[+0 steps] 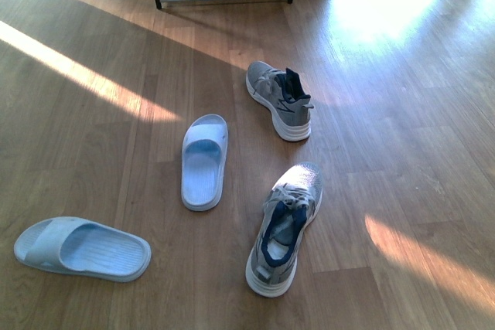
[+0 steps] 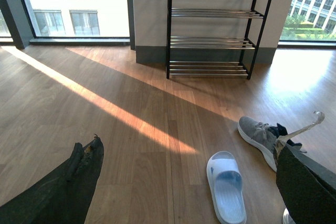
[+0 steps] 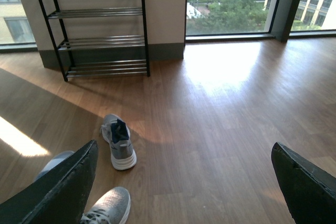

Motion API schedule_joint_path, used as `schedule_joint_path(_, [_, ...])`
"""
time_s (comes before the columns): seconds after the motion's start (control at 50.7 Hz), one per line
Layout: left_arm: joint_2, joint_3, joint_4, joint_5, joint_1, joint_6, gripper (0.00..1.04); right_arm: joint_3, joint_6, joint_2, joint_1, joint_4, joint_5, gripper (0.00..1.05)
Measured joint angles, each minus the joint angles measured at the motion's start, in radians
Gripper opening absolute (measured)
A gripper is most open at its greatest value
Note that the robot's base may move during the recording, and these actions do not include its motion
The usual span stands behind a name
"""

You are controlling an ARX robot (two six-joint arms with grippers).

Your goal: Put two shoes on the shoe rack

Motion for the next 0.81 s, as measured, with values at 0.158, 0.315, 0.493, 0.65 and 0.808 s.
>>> schedule_joint_path(0.158, [0.000,0.000,0.000,0.000,0.000,0.000,0.95,0.000,0.000,0.000,0.000,0.000,0.000,0.96])
schedule_joint_path(0.315, [0.000,0.000,0.000,0.000,0.000,0.000,0.95,0.000,0.000,0.001,0.000,0.000,0.000,0.96])
schedule_joint_path(0.493, [0.000,0.000,0.000,0.000,0.000,0.000,0.95,0.000,0.000,0.002,0.000,0.000,0.000,0.96])
schedule_joint_path(0.65, [0.000,0.000,0.000,0.000,0.000,0.000,0.95,0.001,0.002,0.005,-0.003,-0.003,-0.016,0.96])
schedule_joint_path(0.808, [0.000,0.000,0.000,0.000,0.000,0.000,0.95,0.084,0.030,0.417,-0.014,0.063,-0.369,0.96])
